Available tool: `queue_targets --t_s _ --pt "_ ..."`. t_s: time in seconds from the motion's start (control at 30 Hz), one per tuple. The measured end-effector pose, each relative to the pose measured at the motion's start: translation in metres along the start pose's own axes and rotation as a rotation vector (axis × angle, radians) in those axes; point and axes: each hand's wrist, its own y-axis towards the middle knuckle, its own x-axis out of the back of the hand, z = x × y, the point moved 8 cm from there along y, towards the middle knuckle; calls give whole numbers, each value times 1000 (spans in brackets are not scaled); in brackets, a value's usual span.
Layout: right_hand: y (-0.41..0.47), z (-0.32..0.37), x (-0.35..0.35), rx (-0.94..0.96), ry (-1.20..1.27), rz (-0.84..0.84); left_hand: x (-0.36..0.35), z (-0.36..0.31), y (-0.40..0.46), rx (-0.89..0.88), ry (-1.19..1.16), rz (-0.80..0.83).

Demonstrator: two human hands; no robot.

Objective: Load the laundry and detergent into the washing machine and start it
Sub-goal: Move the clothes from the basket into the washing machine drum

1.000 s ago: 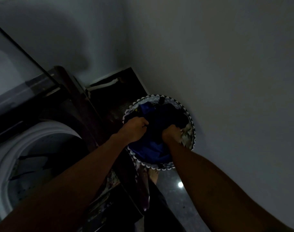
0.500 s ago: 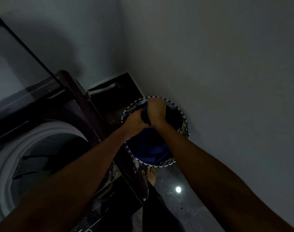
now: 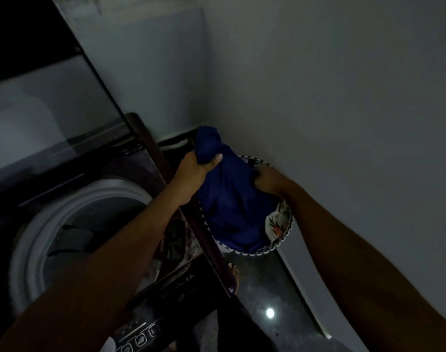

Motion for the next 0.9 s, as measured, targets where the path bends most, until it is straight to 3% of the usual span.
queue_targets --t_s 0.07,0.17,0.37,0.6,0.73,0.8,0.9 --pt "-18 30 14 -4 163 -64 11 -2 -11 1 -36 -4" --pt "-42 78 24 21 297 39 23 -12 -26 -25 -44 18" --pt "-81 169 31 76 596 77 30 -32 -70 -6 -185 253" --pt "-116 279 -21 222 797 279 106 -49 -121 -96 -474 43" --pt "-118 328 -73 331 614 221 162 -21 -150 -99 -669 -8" --pt "-114 349 -111 429 399 175 190 14 -164 -35 -695 -107" --pt "-100 352 -178 505 211 235 215 70 -182 73 -708 -245"
